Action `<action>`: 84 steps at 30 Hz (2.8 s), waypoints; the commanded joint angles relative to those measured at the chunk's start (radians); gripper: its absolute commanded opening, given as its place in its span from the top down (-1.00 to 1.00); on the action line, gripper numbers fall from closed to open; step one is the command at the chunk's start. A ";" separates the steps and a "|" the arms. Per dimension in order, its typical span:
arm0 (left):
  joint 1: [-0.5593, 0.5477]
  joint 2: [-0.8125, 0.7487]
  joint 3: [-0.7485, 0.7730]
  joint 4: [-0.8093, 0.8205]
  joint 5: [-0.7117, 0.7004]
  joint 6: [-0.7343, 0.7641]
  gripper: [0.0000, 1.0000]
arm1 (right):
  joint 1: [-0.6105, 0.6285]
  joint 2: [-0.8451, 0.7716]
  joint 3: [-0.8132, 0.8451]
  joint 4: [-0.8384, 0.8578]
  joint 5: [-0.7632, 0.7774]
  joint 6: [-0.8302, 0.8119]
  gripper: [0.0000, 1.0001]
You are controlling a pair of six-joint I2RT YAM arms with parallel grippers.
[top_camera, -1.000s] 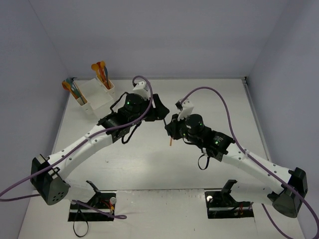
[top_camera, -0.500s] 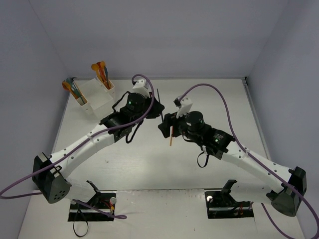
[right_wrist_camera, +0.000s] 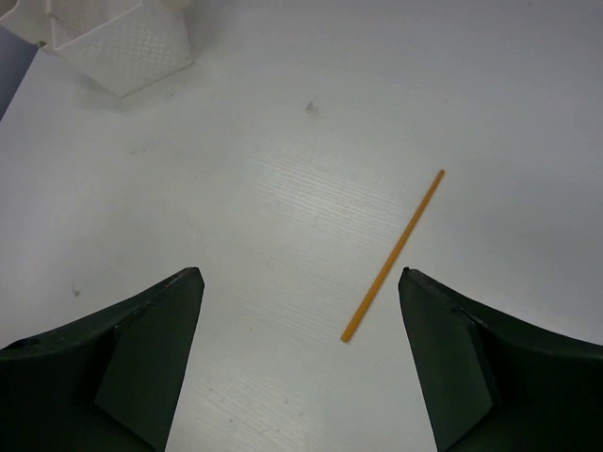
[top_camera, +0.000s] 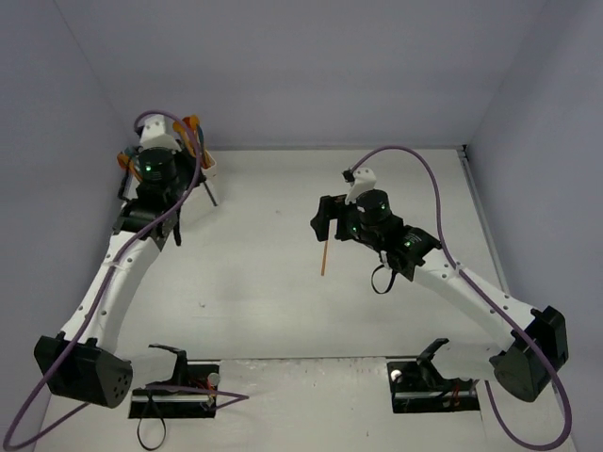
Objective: Sort the eating utensils into containers
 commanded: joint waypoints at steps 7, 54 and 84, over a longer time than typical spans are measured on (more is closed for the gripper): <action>0.328 0.105 0.067 0.324 -0.049 0.276 1.00 | -0.078 0.019 0.015 0.023 -0.085 -0.023 -0.63; 0.365 0.059 -0.056 0.263 -0.051 0.216 -0.52 | -0.160 0.177 0.035 -0.136 0.064 0.119 -0.39; 0.068 -0.308 -0.182 -0.360 0.267 -0.033 -0.69 | 0.041 0.599 0.100 -0.240 0.188 0.370 0.29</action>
